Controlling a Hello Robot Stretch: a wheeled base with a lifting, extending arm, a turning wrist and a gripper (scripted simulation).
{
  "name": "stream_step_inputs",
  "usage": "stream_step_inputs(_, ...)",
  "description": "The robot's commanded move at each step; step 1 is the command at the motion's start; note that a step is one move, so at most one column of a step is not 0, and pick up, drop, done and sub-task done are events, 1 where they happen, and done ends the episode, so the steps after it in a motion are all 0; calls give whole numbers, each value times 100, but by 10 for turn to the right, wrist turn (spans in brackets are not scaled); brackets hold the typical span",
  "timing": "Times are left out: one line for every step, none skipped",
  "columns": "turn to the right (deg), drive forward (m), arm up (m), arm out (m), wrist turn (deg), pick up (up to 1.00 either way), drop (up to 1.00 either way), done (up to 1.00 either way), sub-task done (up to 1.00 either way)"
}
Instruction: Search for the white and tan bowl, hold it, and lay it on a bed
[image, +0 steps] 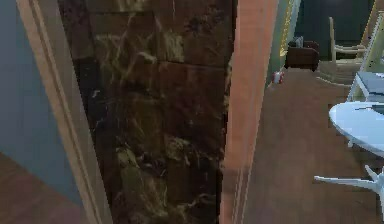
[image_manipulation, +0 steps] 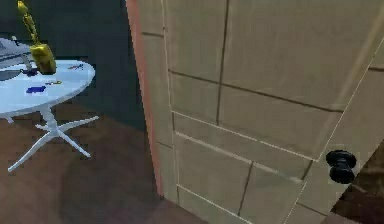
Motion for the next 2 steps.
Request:
stream_step_inputs(-450,0,0,0,0,0,0,0,0)
stream_step_inputs(-180,0,0,0,0,0,0,0,0)
